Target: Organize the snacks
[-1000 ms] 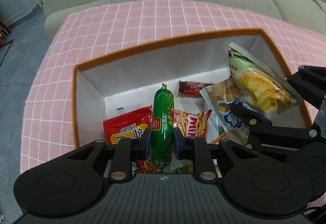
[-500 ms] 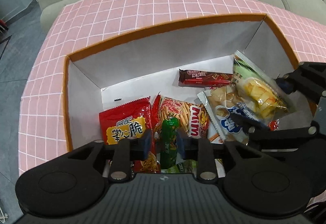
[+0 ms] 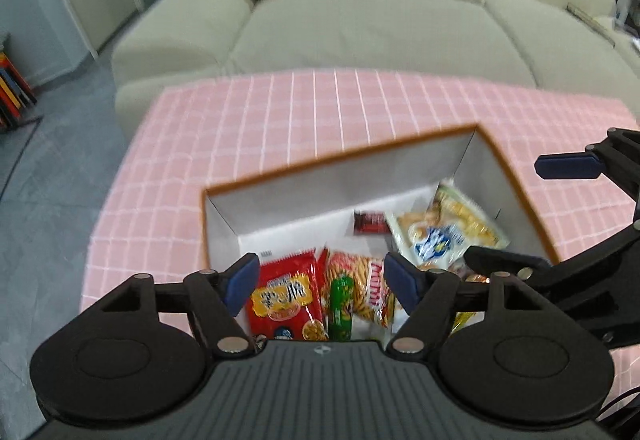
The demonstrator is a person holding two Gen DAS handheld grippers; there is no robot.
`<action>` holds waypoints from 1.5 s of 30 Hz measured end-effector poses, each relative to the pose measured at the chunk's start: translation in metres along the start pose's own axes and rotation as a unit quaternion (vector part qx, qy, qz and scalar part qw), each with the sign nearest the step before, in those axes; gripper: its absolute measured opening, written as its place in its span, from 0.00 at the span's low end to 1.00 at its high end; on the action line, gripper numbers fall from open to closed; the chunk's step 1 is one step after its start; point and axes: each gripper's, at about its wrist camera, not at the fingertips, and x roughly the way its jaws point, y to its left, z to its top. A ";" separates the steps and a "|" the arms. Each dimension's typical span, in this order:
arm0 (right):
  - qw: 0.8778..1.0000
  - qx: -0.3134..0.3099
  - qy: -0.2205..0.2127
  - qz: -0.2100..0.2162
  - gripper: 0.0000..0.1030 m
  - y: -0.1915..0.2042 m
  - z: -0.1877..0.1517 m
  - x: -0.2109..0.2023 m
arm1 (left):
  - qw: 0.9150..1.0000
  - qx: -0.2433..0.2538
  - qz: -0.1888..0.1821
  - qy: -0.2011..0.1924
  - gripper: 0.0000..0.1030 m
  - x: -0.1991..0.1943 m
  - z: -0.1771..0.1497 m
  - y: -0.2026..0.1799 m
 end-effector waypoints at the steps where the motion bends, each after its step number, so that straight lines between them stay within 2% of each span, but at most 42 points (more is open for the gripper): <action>1: 1.000 0.006 -0.012 -0.002 0.88 -0.001 -0.001 -0.010 | 1.000 -0.001 0.003 -0.017 0.82 -0.012 -0.001 -0.001; 4: 0.997 0.041 -0.061 -0.009 0.88 -0.010 -0.005 -0.045 | 0.998 0.000 0.007 -0.065 0.84 -0.041 -0.004 -0.008; 7: 0.990 0.083 -0.109 -0.016 0.95 -0.019 -0.016 -0.080 | 0.993 0.000 0.011 -0.117 0.84 -0.073 -0.010 -0.019; 12: 0.977 0.112 -0.176 -0.035 0.96 -0.021 -0.045 -0.138 | 0.978 -0.007 0.023 -0.205 0.86 -0.121 -0.028 -0.048; 15: 0.971 0.115 -0.203 -0.047 0.96 -0.015 -0.065 -0.166 | 0.971 -0.009 0.022 -0.237 0.87 -0.140 -0.039 -0.064; 19: 0.966 0.114 -0.220 -0.078 0.96 -0.003 -0.092 -0.191 | 0.966 -0.022 0.027 -0.257 0.87 -0.151 -0.055 -0.078; 25: 0.964 0.113 -0.212 -0.119 0.96 0.020 -0.140 -0.207 | 0.966 -0.020 0.027 -0.256 0.88 -0.150 -0.075 -0.086; 30: 0.965 0.111 -0.192 -0.143 0.96 0.030 -0.171 -0.202 | 0.973 -0.047 0.013 -0.227 0.88 -0.143 -0.095 -0.087; 37: 0.967 0.133 -0.156 -0.152 0.96 0.023 -0.184 -0.182 | 0.985 -0.041 0.021 -0.166 0.88 -0.112 -0.104 -0.093; 45: 0.971 0.146 -0.127 -0.140 0.96 0.013 -0.186 -0.160 | 0.991 -0.042 0.029 -0.121 0.88 -0.089 -0.112 -0.093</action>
